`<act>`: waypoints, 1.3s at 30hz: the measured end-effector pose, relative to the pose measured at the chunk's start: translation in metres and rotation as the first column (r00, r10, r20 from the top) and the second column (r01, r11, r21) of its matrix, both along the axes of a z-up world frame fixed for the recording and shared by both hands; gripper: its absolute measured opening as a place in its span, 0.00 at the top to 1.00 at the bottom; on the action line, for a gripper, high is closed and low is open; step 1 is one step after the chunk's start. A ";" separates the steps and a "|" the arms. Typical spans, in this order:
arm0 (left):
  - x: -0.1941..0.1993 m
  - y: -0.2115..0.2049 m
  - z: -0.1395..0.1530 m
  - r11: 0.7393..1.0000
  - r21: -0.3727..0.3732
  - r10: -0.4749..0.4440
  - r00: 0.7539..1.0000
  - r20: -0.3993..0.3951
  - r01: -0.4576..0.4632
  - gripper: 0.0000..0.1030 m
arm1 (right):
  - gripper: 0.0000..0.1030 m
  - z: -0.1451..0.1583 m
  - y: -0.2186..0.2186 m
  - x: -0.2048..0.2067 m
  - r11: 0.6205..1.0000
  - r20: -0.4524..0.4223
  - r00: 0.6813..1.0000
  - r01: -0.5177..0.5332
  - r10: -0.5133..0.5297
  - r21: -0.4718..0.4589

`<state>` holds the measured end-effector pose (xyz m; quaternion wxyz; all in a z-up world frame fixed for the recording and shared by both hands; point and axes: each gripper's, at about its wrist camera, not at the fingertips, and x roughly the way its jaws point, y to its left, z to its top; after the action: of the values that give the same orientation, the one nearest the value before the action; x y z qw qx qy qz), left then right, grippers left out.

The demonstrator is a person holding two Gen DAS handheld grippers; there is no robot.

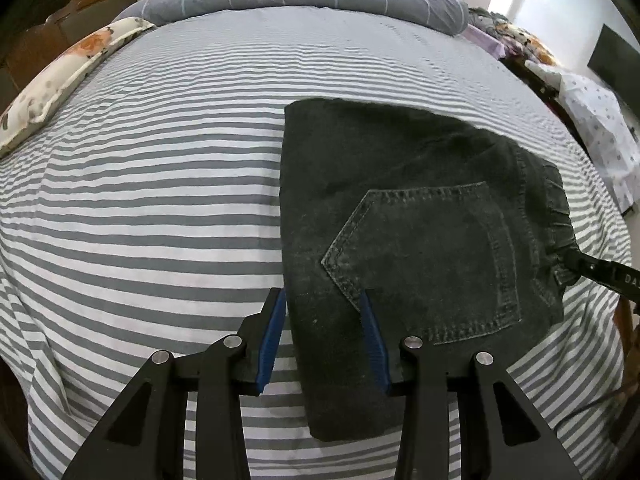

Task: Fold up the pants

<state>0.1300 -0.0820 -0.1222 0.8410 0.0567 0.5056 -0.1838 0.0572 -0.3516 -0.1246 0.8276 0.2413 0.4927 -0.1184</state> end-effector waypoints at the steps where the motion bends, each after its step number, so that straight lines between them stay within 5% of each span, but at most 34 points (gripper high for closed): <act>1: 0.000 -0.001 0.000 1.000 0.006 -0.003 1.000 0.002 0.003 0.61 | 0.91 -0.001 0.000 0.000 1.000 0.001 1.000 0.005 -0.005 0.005; 8: -0.001 -0.008 -0.004 0.998 0.061 -0.014 1.000 0.025 0.013 0.60 | 0.87 -0.003 -0.001 -0.001 1.000 0.002 1.000 0.013 -0.013 0.018; 15: -0.010 -0.013 0.001 0.997 0.073 -0.015 0.999 0.041 0.012 0.60 | 0.52 0.006 0.008 -0.011 1.000 -0.009 1.000 0.017 -0.018 -0.025; 39: -0.043 -0.026 -0.021 0.985 0.129 -0.117 0.993 0.021 0.113 0.60 | 0.49 -0.022 0.000 -0.020 0.999 -0.066 0.998 0.024 -0.022 0.034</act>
<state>0.0867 -0.1082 -0.1436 0.8309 0.1419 0.5001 -0.1985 0.0369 -0.3515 -0.1468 0.8054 0.2572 0.5186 -0.1274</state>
